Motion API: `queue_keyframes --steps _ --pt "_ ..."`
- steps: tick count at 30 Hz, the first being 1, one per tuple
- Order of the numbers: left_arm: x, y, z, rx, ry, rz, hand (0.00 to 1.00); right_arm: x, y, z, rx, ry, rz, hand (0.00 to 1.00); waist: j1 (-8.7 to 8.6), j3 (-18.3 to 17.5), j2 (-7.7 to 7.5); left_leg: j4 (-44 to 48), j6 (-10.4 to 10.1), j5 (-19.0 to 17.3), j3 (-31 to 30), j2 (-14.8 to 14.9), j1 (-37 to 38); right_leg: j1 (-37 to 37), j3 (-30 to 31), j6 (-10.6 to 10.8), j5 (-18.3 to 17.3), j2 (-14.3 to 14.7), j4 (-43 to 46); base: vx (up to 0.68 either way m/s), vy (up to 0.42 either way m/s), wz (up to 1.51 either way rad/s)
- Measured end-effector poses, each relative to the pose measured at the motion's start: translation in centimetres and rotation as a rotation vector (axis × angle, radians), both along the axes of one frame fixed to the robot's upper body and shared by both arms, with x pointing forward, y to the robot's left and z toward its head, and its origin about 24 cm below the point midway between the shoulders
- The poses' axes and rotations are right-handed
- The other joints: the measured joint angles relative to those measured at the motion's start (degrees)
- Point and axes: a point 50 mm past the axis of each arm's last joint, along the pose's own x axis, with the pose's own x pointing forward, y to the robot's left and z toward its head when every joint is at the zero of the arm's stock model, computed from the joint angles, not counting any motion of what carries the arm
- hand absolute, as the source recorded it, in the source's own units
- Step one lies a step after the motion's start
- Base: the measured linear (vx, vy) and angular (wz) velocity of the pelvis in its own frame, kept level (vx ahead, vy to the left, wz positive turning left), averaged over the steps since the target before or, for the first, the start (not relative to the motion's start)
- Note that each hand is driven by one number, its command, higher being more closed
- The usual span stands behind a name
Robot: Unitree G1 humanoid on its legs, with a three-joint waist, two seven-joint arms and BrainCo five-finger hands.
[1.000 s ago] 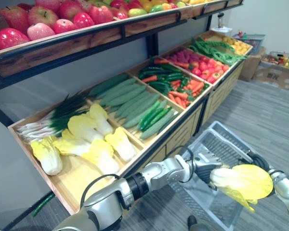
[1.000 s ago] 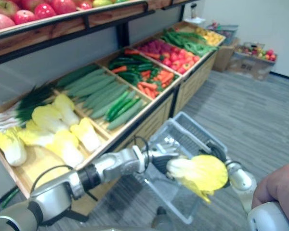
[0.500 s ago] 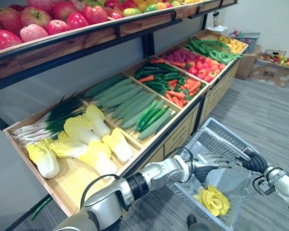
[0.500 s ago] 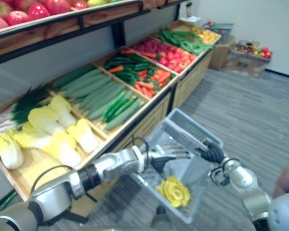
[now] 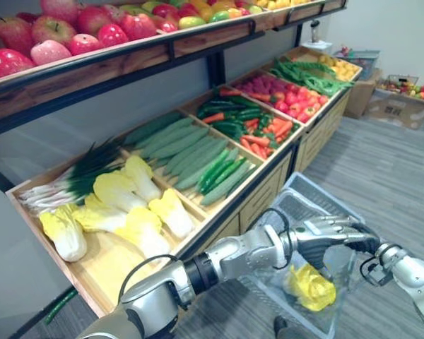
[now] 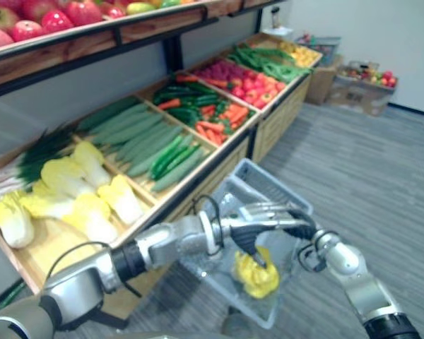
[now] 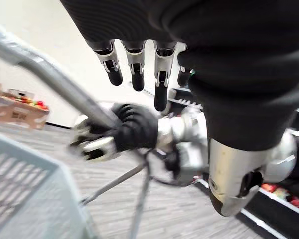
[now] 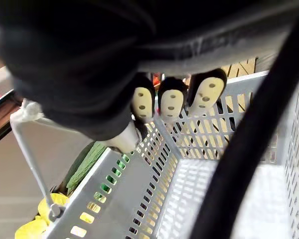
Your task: Pick vegetable in the basket
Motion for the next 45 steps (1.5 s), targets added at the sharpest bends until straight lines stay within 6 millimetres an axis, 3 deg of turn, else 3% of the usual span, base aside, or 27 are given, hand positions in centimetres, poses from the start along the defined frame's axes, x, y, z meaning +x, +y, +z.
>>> queue_keyframes --steps 3,8,12,15,16,23,28,31,36,38,41,44,45 --pt "-2.0 -0.5 2.0 -0.100 -0.009 -0.112 0.00 0.5 -0.6 -0.5 0.003 0.006 -0.044 1.00 0.97 0.00 0.00 0.11 0.18 0.14 -0.82 0.10 -0.15 0.17 -0.50 -0.19 0.14 -0.15 0.16 -0.04 0.007 0.12" --pt "-4.5 -0.2 3.9 -0.201 -0.003 -0.219 0.00 0.1 -1.0 -3.6 -0.007 0.058 -0.161 1.00 2.57 0.00 -0.05 0.01 0.96 0.81 -4.79 -0.04 -2.19 0.68 -4.35 -0.21 0.15 -1.77 0.17 -0.05 0.020 0.36" --pt "-5.4 1.0 4.4 -0.299 0.116 -0.241 0.00 -0.5 -1.9 -5.8 -0.020 0.111 -0.272 1.00 3.48 0.00 -0.06 -0.21 1.32 1.42 -7.97 -0.04 -3.06 1.95 -7.55 -0.21 0.16 -2.71 0.04 -0.03 0.018 0.41" --pt "-5.4 2.4 4.8 -0.363 0.170 -0.217 0.00 -1.3 -3.7 -7.1 -0.015 0.142 -0.413 1.00 4.94 -0.04 -0.13 -0.35 1.60 1.63 -10.56 -0.35 -3.91 2.70 -9.69 -0.21 0.16 -3.49 -0.14 -0.04 0.018 0.36" --pt "-5.0 3.1 5.1 -0.391 0.183 -0.191 0.00 -1.8 -4.6 -7.5 -0.011 0.156 -0.476 1.00 5.59 -0.02 -0.20 -0.94 1.68 1.98 -11.23 -0.77 -4.25 2.72 -10.39 -0.21 0.16 -3.64 -0.20 -0.02 0.001 0.31" --pt "-3.4 8.8 6.1 -0.580 0.228 0.038 0.00 -5.5 -7.9 -10.8 0.048 0.259 -0.801 1.00 5.91 -0.04 -0.48 -5.34 2.64 5.21 -18.00 -2.46 -5.62 5.91 -16.47 -0.02 0.36 -5.08 -3.73 -0.02 0.004 0.50" --pt "-1.6 14.4 5.8 -0.749 0.245 0.340 0.00 -9.1 -9.4 -13.0 0.074 0.352 -1.020 1.00 6.88 -0.04 -0.56 -7.32 3.54 7.05 -22.18 -3.29 -6.76 7.65 -20.20 0.34 0.66 -5.13 -5.99 0.03 -0.018 0.37" --pt "-1.0 18.4 4.7 -0.835 0.259 0.565 0.00 -10.7 -9.6 -14.0 0.111 0.387 -1.120 1.00 7.12 0.04 -0.75 -7.32 4.09 7.46 -24.79 -3.61 -8.05 7.89 -21.76 0.62 1.07 -5.36 -6.55 0.06 -0.016 0.35" --pt "0.5 24.4 0.4 -0.953 0.311 1.028 0.00 -13.2 -8.6 -15.9 0.205 0.443 -1.267 1.00 7.57 -0.05 -1.71 -6.97 4.41 7.68 -29.23 -3.78 -9.79 9.75 -24.65 0.66 1.08 -5.47 -8.12 0.04 -0.020 0.41" --pt "0.8 26.9 -2.7 -0.981 0.369 1.273 0.00 -14.5 -8.2 -16.6 0.250 0.468 -1.330 1.00 8.48 0.07 -1.91 -6.96 4.55 8.03 -30.99 -3.92 -10.63 10.05 -26.28 0.67 1.05 -5.57 -8.19 0.00 -0.020 0.38" --pt "0.5 29.2 -6.0 -0.937 0.423 1.507 0.00 -15.4 -7.7 -17.1 0.269 0.481 -1.365 1.00 8.42 0.18 -2.05 -7.02 4.59 8.35 -32.93 -4.19 -10.87 11.00 -28.22 0.66 1.01 -5.68 -8.21 0.01 -0.004 0.35" --pt "-1.0 31.8 -10.8 -0.840 0.551 1.787 0.00 -15.7 -6.9 -17.6 0.288 0.487 -1.394 1.00 8.35 0.19 -2.02 -7.42 4.72 8.58 -34.57 -4.66 -10.97 11.73 -29.92 0.32 0.26 -6.13 -8.18 -0.01 0.001 0.26" --pt "-1.3 32.1 -11.5 -0.816 0.576 1.823 0.00 -15.7 -6.8 -17.6 0.293 0.486 -1.396 1.00 8.39 0.19 -2.02 -7.62 4.70 8.66 -34.60 -4.71 -10.96 11.70 -29.96 0.27 0.23 -6.18 -8.18 -0.01 0.006 0.11"
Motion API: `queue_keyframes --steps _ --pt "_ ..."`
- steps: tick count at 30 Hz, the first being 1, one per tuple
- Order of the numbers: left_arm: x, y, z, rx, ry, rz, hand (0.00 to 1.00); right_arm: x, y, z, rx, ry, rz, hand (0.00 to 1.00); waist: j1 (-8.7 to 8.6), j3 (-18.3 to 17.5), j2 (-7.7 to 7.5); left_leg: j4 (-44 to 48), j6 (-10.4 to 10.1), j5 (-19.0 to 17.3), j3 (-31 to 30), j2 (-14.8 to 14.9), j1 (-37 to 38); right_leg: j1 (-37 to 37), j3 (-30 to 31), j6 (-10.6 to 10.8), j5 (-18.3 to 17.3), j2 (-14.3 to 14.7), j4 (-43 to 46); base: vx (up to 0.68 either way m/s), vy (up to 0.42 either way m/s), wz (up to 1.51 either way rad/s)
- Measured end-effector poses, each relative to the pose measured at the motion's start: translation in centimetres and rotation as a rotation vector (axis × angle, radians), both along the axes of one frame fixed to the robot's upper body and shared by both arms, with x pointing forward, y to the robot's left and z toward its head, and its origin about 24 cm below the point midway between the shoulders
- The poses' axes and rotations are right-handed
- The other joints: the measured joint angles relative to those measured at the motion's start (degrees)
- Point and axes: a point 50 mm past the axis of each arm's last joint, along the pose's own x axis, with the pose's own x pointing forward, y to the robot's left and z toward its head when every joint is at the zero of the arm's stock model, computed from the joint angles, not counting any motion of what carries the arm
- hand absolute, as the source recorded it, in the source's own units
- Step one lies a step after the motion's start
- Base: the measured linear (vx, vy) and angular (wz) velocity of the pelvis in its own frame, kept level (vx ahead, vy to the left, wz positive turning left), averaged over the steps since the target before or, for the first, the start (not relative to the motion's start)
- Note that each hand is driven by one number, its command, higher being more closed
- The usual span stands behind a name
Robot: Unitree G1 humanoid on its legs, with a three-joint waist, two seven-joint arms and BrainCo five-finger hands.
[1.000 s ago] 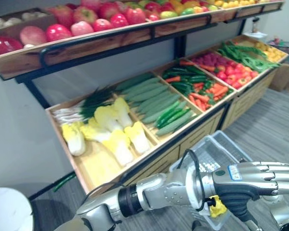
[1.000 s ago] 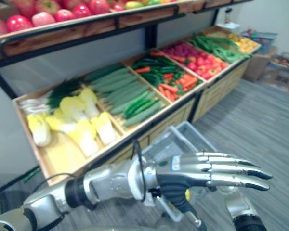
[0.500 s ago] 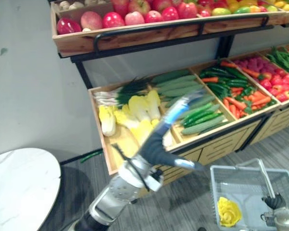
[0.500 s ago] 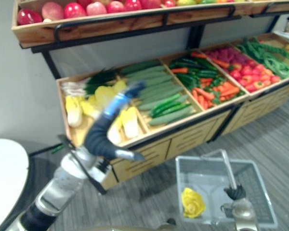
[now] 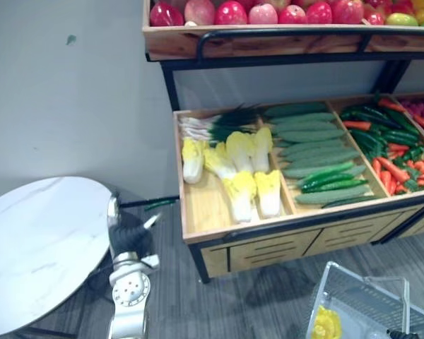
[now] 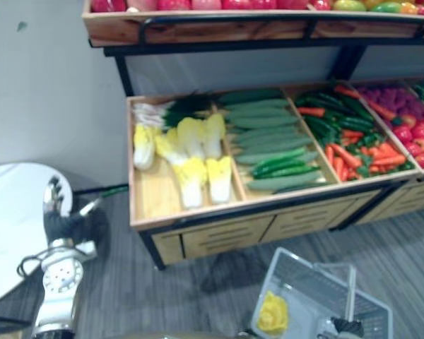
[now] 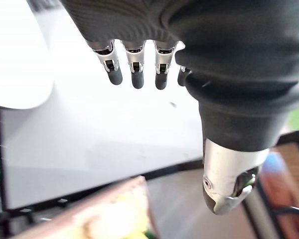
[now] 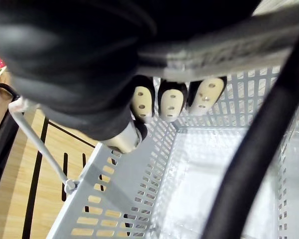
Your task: Pick vegetable in the basket
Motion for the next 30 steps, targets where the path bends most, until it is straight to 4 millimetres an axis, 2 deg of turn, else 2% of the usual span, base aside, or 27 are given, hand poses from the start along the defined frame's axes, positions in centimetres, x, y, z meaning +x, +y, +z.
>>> queue_keyframes --steps 2,6,8,9,11,14,22,30 --pt "-1.4 1.0 -2.8 -0.023 0.156 0.066 0.00 0.1 0.5 -0.3 0.018 -0.010 -0.016 1.00 -0.05 -0.16 0.34 -0.69 -0.24 0.24 -0.47 -0.13 0.01 -0.04 -0.25 -0.25 -0.17 -0.25 0.03 -0.01 0.000 0.09" --pt "-4.0 1.9 -6.6 -0.085 0.352 0.145 0.00 0.0 0.8 -0.4 0.026 -0.011 -0.023 1.00 -0.22 -0.30 0.59 -1.24 -0.16 0.29 -0.79 -0.68 0.12 -0.03 -0.37 -0.25 -0.18 -0.68 0.01 0.00 0.006 0.04" --pt "-6.8 2.6 -9.5 -0.150 0.527 0.211 0.00 0.0 1.0 -0.5 0.034 -0.015 -0.034 1.00 -0.72 -0.44 0.82 -1.58 0.00 0.39 -0.77 -0.95 0.26 -0.02 -0.33 0.04 0.01 -0.82 -0.14 0.00 0.000 0.00" --pt "-7.6 2.8 -10.2 -0.165 0.567 0.230 0.00 0.0 1.2 -0.6 0.038 -0.015 -0.034 1.00 -0.90 -0.42 0.77 -1.61 0.00 0.40 -0.75 -0.97 0.26 -0.02 -0.32 0.07 0.04 -0.82 -0.19 0.03 -0.006 -0.02" --pt "-10.9 3.3 -12.4 -0.226 0.728 0.292 0.00 0.2 1.6 -0.8 0.053 -0.015 -0.036 1.00 -1.33 -0.38 0.71 -1.60 0.05 0.42 0.18 -0.90 0.68 -0.04 0.43 0.34 0.23 -0.65 -0.62 0.03 -0.014 -0.17" --pt "-13.3 3.3 -13.8 -0.302 0.845 0.309 0.00 -0.2 1.7 -1.0 0.062 -0.006 -0.066 1.00 -1.35 -0.40 0.82 -1.65 -0.32 0.14 1.20 -0.88 1.46 0.11 1.52 0.48 0.33 -0.50 -0.95 0.03 -0.018 -0.20" --pt "-14.1 2.8 -14.6 -0.373 0.894 0.282 0.00 -0.7 2.1 -1.4 0.072 0.022 -0.088 1.00 -1.38 -0.08 1.20 -1.65 -0.78 -0.38 3.16 -0.88 2.70 -0.03 3.50 0.57 0.40 -0.12 -1.25 0.01 -0.016 -0.15" --pt "-14.0 0.0 -15.7 -0.433 0.930 0.230 0.00 -0.9 3.0 -1.9 0.094 0.017 -0.120 1.00 -1.37 0.38 1.92 -1.77 -0.96 -0.51 3.23 -0.69 3.16 0.68 3.47 0.58 0.39 0.33 -2.22 0.00 -0.011 -0.01"
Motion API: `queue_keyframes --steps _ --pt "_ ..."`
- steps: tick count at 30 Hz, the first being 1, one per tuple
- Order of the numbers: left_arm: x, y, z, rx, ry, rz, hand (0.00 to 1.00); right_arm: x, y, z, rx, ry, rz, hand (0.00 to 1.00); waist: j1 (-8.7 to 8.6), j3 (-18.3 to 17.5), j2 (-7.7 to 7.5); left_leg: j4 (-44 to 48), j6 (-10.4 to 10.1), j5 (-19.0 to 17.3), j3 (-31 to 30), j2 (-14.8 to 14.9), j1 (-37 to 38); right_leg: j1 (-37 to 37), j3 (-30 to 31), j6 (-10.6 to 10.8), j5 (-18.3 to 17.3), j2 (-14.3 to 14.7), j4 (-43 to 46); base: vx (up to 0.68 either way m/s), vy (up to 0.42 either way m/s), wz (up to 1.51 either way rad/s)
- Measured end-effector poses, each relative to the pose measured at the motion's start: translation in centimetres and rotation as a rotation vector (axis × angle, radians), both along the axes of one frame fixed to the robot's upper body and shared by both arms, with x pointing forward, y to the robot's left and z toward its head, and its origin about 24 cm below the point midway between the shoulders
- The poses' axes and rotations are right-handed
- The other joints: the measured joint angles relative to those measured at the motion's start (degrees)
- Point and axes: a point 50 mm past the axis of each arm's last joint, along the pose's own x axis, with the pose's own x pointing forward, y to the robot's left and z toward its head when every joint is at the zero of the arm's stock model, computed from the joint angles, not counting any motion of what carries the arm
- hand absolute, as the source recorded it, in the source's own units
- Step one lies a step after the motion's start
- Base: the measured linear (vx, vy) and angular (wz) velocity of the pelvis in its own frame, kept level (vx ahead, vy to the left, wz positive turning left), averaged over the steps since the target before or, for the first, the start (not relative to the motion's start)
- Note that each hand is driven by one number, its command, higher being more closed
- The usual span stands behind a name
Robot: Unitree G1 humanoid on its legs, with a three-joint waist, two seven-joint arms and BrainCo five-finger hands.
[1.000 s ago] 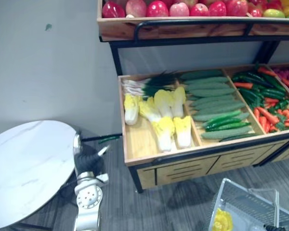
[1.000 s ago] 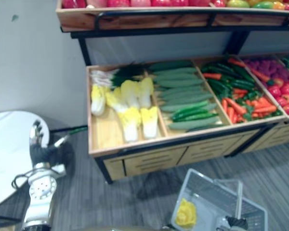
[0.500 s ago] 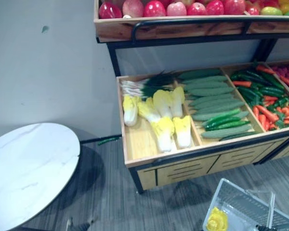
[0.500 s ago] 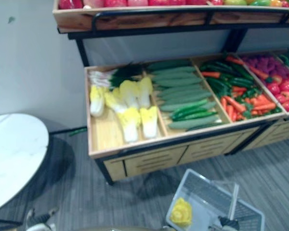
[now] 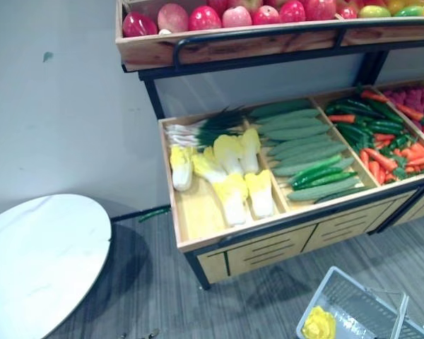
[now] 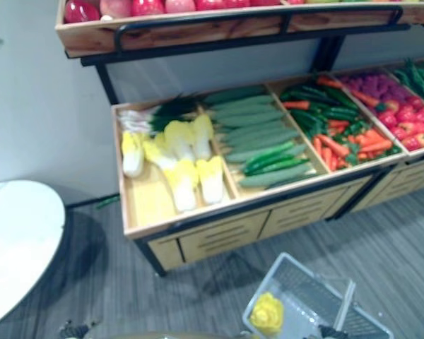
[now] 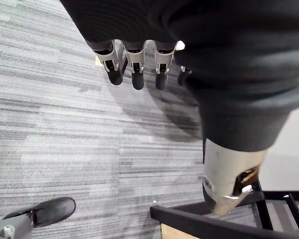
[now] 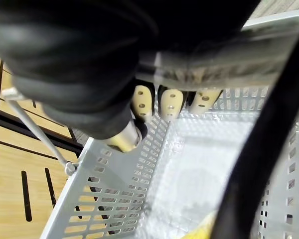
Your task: Pick vegetable in the basket
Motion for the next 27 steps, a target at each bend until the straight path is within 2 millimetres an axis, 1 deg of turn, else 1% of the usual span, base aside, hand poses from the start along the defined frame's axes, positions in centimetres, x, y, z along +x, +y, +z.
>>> queue_keyframes --steps 5,9,12,16,21,22,23,24,25,26,27 --pt "-0.1 -1.1 -0.4 -0.027 0.014 -0.036 0.00 0.3 1.0 -0.4 0.026 -0.005 0.017 1.00 0.07 0.04 -0.05 -0.21 -0.01 -0.01 0.04 0.32 0.04 0.08 -0.02 0.06 0.03 0.22 -0.36 0.02 -0.033 0.00" --pt "-0.2 -1.5 -0.5 -0.036 0.018 -0.040 0.00 0.8 1.4 -0.4 0.045 -0.030 0.000 1.00 0.11 0.08 -0.09 -0.22 -0.07 -0.05 0.08 0.38 0.03 0.17 0.04 0.10 0.06 0.44 -0.62 0.01 -0.016 0.00" --pt "-0.2 -1.8 -0.6 -0.043 0.020 -0.047 0.00 1.0 2.2 -0.7 0.066 -0.045 -0.012 1.00 0.11 0.12 -0.06 -0.22 -0.11 -0.08 0.11 0.61 0.07 0.24 0.08 0.09 0.06 0.81 -0.65 0.00 -0.011 0.00" --pt "-0.4 -1.9 -0.6 -0.046 0.024 -0.050 0.00 1.0 2.4 -0.8 0.081 -0.060 -0.036 1.00 0.12 0.21 -0.01 -0.22 -0.39 -0.26 0.39 0.91 0.32 0.34 0.34 0.08 0.05 1.20 -0.72 0.01 -0.037 -0.05" --pt "-0.7 -2.3 -0.7 -0.052 0.038 -0.072 0.00 1.0 2.5 -0.8 0.082 -0.061 -0.036 1.00 0.42 1.38 0.11 0.06 -0.93 -1.03 2.09 1.13 2.17 1.15 2.09 0.07 0.03 1.44 -0.72 0.00 -0.015 -0.19" --pt "-0.4 -2.4 -0.7 -0.054 0.033 -0.084 0.00 1.2 2.4 -0.7 0.081 -0.068 -0.036 1.00 0.51 2.36 0.00 2.50 -0.80 -2.32 2.69 1.54 1.84 0.87 2.86 0.15 -0.34 1.04 0.56 -0.01 -0.001 -0.27" --pt "0.0 -2.6 -0.7 -0.058 0.028 -0.107 0.00 1.5 2.3 -0.6 0.074 -0.083 -0.037 1.00 0.63 3.34 0.02 7.36 -0.41 -4.89 3.24 2.50 0.24 -0.85 3.97 0.43 -1.71 0.24 4.16 -0.02 0.004 -0.32" --pt "0.5 -2.8 -0.7 -0.062 0.019 -0.124 0.00 1.7 2.2 -0.5 0.071 -0.092 -0.041 1.00 0.63 3.51 0.15 9.91 -0.28 -6.23 3.46 3.05 -0.84 -2.25 4.74 0.56 -2.43 -0.22 6.54 -0.04 0.027 -0.39" --pt "1.1 -3.1 -0.7 -0.065 0.012 -0.154 0.00 1.9 2.1 -0.4 0.067 -0.111 -0.053 1.00 0.67 3.96 0.39 13.44 0.00 -8.04 4.00 3.79 -2.48 -5.33 6.37 0.83 -2.91 -1.05 11.06 -0.06 0.069 -0.47" --pt "1.8 -3.3 -0.6 -0.063 0.002 -0.185 0.00 2.2 2.1 -0.2 0.061 -0.132 -0.054 1.00 0.68 4.46 0.17 14.38 0.47 -8.69 5.38 3.76 -3.06 -8.05 8.59 0.80 -2.86 -1.63 14.00 -0.07 0.115 -0.54" --pt "2.2 -3.3 -0.5 -0.060 -0.003 -0.203 0.00 2.4 2.2 -0.2 0.061 -0.141 -0.052 1.00 0.70 4.79 -0.11 14.40 0.56 -8.92 6.49 3.68 -3.00 -9.09 9.76 0.67 -2.69 -1.92 14.83 -0.11 0.128 -0.76"
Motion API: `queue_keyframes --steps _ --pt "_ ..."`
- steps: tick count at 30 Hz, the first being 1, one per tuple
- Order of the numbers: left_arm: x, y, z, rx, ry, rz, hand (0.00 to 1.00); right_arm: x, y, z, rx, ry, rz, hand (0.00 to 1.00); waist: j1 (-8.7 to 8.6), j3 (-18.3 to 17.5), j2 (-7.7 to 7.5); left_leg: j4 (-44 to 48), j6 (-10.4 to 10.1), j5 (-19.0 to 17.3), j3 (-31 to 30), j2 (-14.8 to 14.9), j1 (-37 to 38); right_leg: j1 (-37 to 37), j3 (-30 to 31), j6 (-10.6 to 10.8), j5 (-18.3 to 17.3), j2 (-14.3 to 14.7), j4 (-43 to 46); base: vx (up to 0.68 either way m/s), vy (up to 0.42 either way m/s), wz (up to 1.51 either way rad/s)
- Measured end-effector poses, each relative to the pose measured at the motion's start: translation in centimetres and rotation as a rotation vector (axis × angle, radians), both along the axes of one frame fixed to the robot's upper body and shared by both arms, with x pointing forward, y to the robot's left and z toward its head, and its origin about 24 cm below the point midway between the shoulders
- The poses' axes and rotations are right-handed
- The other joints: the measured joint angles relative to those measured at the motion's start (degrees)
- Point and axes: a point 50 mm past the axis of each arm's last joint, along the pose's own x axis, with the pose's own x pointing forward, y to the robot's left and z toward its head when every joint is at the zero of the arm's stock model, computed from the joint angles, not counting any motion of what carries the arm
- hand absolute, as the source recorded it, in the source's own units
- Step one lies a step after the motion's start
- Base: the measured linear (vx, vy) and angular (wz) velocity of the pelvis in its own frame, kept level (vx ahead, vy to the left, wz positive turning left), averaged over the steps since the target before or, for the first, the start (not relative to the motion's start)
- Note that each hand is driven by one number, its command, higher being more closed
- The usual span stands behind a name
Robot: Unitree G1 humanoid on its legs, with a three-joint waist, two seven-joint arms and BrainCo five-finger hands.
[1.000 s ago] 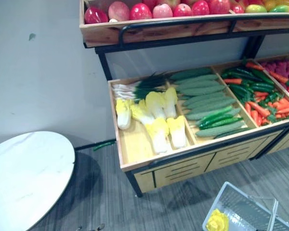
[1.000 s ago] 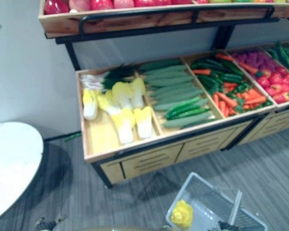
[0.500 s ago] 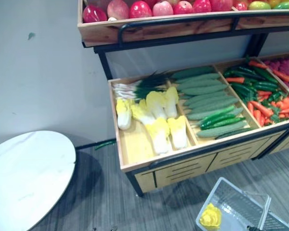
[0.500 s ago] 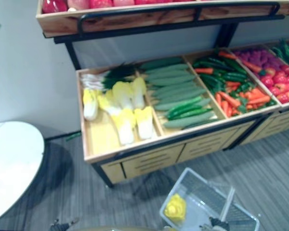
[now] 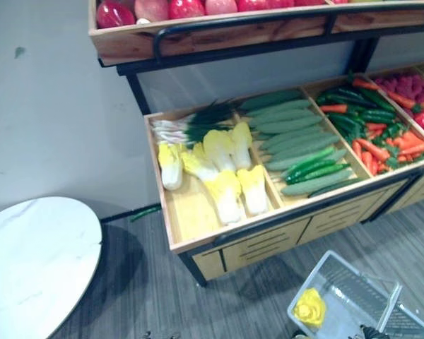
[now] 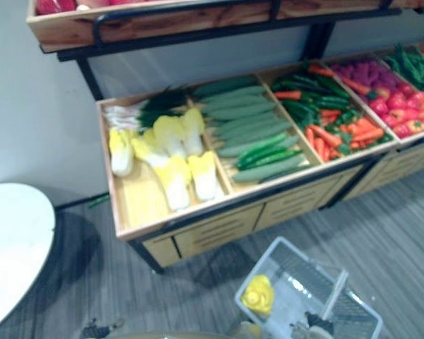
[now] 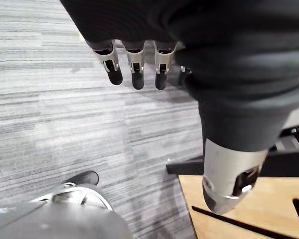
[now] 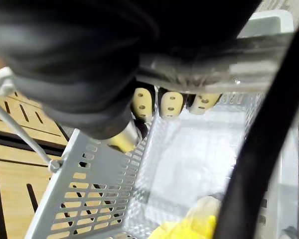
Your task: Pick vegetable in the basket
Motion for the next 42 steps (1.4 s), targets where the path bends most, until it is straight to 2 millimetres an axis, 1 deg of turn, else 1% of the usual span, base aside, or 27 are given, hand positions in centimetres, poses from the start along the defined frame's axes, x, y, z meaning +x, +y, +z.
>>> queue_keyframes --steps 2,3,4,5,6,7,8,10,13,14,17,18,20,23,25,26,27,28,29,31,32,34,35,36,37,38,42 --pt "0.7 -0.2 0.0 0.001 0.006 -0.040 0.00 0.7 0.3 0.2 -0.001 -0.031 0.006 1.00 0.16 0.82 -0.32 0.03 -0.13 -1.20 3.70 0.08 -0.08 -2.84 2.86 -0.84 3.02 0.41 -0.24 -0.15 0.115 -0.97" --pt "1.0 -0.3 0.0 0.004 0.005 -0.062 0.00 1.2 0.5 0.3 -0.002 -0.052 0.010 1.00 0.09 1.08 -0.23 -0.14 0.49 -1.31 6.99 0.24 -0.11 -3.97 2.88 -1.62 7.97 1.53 -3.62 -0.22 0.126 -1.48" --pt "1.0 -0.3 0.0 0.005 0.009 -0.068 0.00 2.0 0.8 0.5 -0.002 -0.074 0.034 1.00 0.21 1.16 0.95 -1.40 2.37 -0.36 12.04 1.44 -0.17 -3.40 2.34 -2.60 16.58 4.00 -12.06 -0.22 0.114 -1.64" --pt "1.0 -0.2 0.0 0.009 0.007 -0.068 0.00 2.8 1.1 0.7 0.000 -0.094 0.045 1.00 0.65 2.00 1.44 -1.74 2.85 -0.47 14.27 2.00 -0.07 -3.84 -0.42 -3.51 15.55 4.43 -10.42 -0.27 0.116 -1.72" --pt "2.0 -0.1 0.3 0.022 -0.018 -0.086 0.00 3.4 0.9 0.9 -0.002 -0.114 0.036 1.00 -0.43 4.00 1.11 -2.44 3.65 0.20 18.08 2.37 0.51 -5.16 -10.03 -8.52 4.67 2.53 1.65 -0.19 0.091 -1.03" --pt "2.1 0.0 0.4 0.024 -0.020 -0.087 0.00 3.4 0.9 0.9 -0.002 -0.115 0.036 1.00 -0.50 4.08 1.07 -2.50 3.64 0.30 18.43 2.37 0.57 -5.17 -10.77 -8.62 3.92 2.31 2.56 -0.16 0.090 -1.31" --pt "2.0 0.5 0.4 0.037 -0.017 -0.087 0.00 3.7 0.7 1.0 -0.005 -0.115 0.031 1.00 -0.38 4.74 0.87 -2.82 3.56 0.84 22.67 3.04 1.19 -4.70 -17.92 -9.72 -2.00 -0.03 12.22 -0.06 0.043 -1.23" --pt "0.8 0.6 0.2 0.028 0.011 -0.077 0.00 3.6 1.2 0.7 0.011 -0.094 0.049 1.00 0.07 4.57 0.40 -2.65 3.16 1.31 28.99 4.73 2.84 -2.43 -21.87 -8.81 -5.70 -1.66 19.89 -0.03 0.006 -1.84" --pt "0.8 0.6 0.2 0.020 0.010 -0.075 0.00 3.2 1.5 0.3 0.023 -0.063 0.050 1.00 0.40 4.22 -0.37 0.19 2.90 1.46 36.25 7.28 4.06 -0.35 -22.59 -6.65 -7.71 -3.07 20.68 0.05 -0.113 -1.38" --pt "0.9 0.7 0.2 0.018 0.005 -0.062 0.00 3.0 1.6 0.2 0.026 -0.051 0.040 1.00 0.45 4.04 -0.79 1.65 2.53 1.59 38.39 7.93 5.07 -0.42 -22.69 -8.00 -8.70 -1.50 18.36 0.04 -0.196 -1.29" --pt "0.7 -0.5 -0.1 -0.017 0.006 -0.044 0.00 2.3 1.2 0.0 0.024 -0.018 0.033 1.00 0.68 3.04 1.02 0.23 1.68 3.79 41.98 7.88 6.02 0.56 -21.24 -8.95 -9.31 4.65 7.08 -0.04 -0.251 -1.33" --pt "0.7 -0.5 -0.1 -0.018 0.006 -0.042 0.00 2.3 1.2 -0.1 0.026 -0.013 0.037 1.00 0.62 3.09 0.89 0.06 1.30 4.05 42.93 7.77 6.14 0.69 -20.61 -9.14 -9.43 5.64 4.77 -0.10 -0.249 -1.13" --pt "0.8 -0.5 -0.2 -0.028 0.011 -0.016 0.00 1.5 1.6 -0.5 0.045 0.019 0.029 1.00 -0.55 3.22 1.01 0.77 0.69 4.43 45.22 8.60 6.69 3.11 -19.15 -9.34 -8.29 9.42 -3.69 -0.09 -0.167 -0.65" --pt "0.5 0.1 -0.2 -0.013 0.020 -0.008 0.00 0.1 2.5 -1.1 0.081 0.046 0.003 1.00 -2.22 2.99 0.65 6.19 0.13 4.77 45.17 12.06 8.16 7.50 -18.63 -9.25 -6.15 12.19 -10.36 -0.07 -0.105 -0.12" --pt "0.4 0.4 -0.1 -0.003 0.024 -0.016 0.00 -1.0 2.7 -1.4 0.085 0.060 -0.005 1.00 -2.02 2.74 0.23 15.99 0.12 4.78 44.08 17.47 8.92 9.27 -16.61 -9.82 -4.63 14.03 -13.68 -0.08 -0.078 -0.42" --pt "0.3 0.3 -0.2 0.000 0.031 -0.031 0.00 -0.9 2.6 -1.3 0.081 0.056 -0.005 1.00 -1.91 2.85 0.46 18.45 0.10 4.79 42.71 18.81 8.91 9.30 -15.60 -10.01 -4.55 14.29 -13.55 -0.07 -0.001 -0.86" --pt "-0.2 0.2 -0.3 0.000 0.044 -0.038 0.00 -0.7 2.4 -1.2 0.074 0.047 -0.002 1.00 -1.77 2.99 1.15 23.20 0.35 5.37 37.23 20.78 7.79 9.42 -12.67 -10.36 -4.42 14.67 -13.50 -0.06 0.062 -1.13" --pt "-0.6 -0.1 -0.4 0.000 0.060 -0.056 0.00 -0.1 2.1 -0.9 0.065 0.026 0.008 1.00 -1.42 3.21 1.24 25.25 -0.50 3.10 26.14 19.67 4.57 9.07 -9.66 -10.51 -4.27 14.07 -13.02 -0.04 0.120 -1.22" --pt "-0.7 -0.3 -0.5 -0.001 0.066 -0.076 0.00 0.3 1.8 -0.8 0.059 0.015 0.011 1.00 -1.26 3.47 1.43 24.56 -1.22 1.26 19.74 17.47 3.27 8.75 -7.99 -10.50 -4.26 13.39 -12.25 -0.02 0.125 -1.28" --pt "-1.3 -1.2 -0.7 -0.007 0.088 -0.155 0.00 0.6 1.4 -0.6 0.060 0.000 0.014 1.00 -0.24 3.76 2.12 19.22 -2.05 -1.89 2.40 9.71 1.07 8.19 -2.36 -9.78 -3.79 11.76 -10.47 -0.02 0.164 -1.40" --pt "-1.3 -1.4 -0.7 -0.005 0.089 -0.202 0.00 0.8 1.3 -0.5 0.061 -0.006 0.018 1.00 -0.01 3.86 2.65 14.38 -2.24 -2.06 -3.80 7.50 0.89 7.91 -0.01 -9.13 -3.38 11.72 -10.26 -0.03 0.188 -1.22" --pt "-1.0 -1.7 -0.6 -0.003 0.087 -0.274 0.00 1.0 1.4 -0.5 0.067 -0.016 0.023 1.00 0.43 3.72 3.82 6.57 -2.33 0.43 -9.74 6.82 0.41 6.23 3.42 -7.90 -2.95 12.84 -10.46 -0.09 0.243 -1.10" --pt "-0.8 -1.8 -0.6 0.004 0.087 -0.313 0.00 1.1 1.2 -0.4 0.062 -0.018 0.024 1.00 0.64 3.60 4.62 4.19 -4.62 0.26 -12.43 6.51 0.21 5.28 5.38 -6.54 -2.48 13.53 -11.09 -0.07 0.274 -0.93" --pt "-0.8 -1.8 -0.6 0.007 0.090 -0.331 0.00 1.0 1.1 -0.4 0.060 -0.019 0.024 1.00 0.54 3.23 4.72 2.45 -5.09 -0.18 -12.67 6.16 0.48 4.99 5.60 -5.68 -1.88 13.30 -11.71 0.00 0.300 -0.46" --pt "-0.4 -1.9 -0.5 0.014 0.086 -0.360 0.00 0.9 0.9 -0.3 0.058 -0.025 0.006 1.00 -0.13 2.88 5.13 -1.24 -4.25 -1.54 -12.15 4.92 0.89 4.35 5.52 -4.14 -0.39 12.52 -13.13 0.01 0.251 -0.10" --pt "-0.1 -1.3 -0.3 0.043 0.093 -0.392 0.00 0.7 1.2 -0.5 0.069 -0.025 -0.006 1.00 -0.30 3.56 3.49 -2.48 -3.54 -1.13 -11.15 3.14 0.87 4.12 5.72 -3.17 1.27 10.94 -14.14 -0.02 0.250 -0.04" --pt "-1.0 -0.7 -0.5 0.069 0.146 -0.383 0.00 0.4 1.1 -0.5 0.067 -0.024 -0.025 1.00 0.72 2.98 2.17 -5.34 -2.76 -0.75 -7.49 -0.96 2.48 2.59 9.32 -1.50 3.25 8.10 -14.88 0.01 0.180 -0.38"
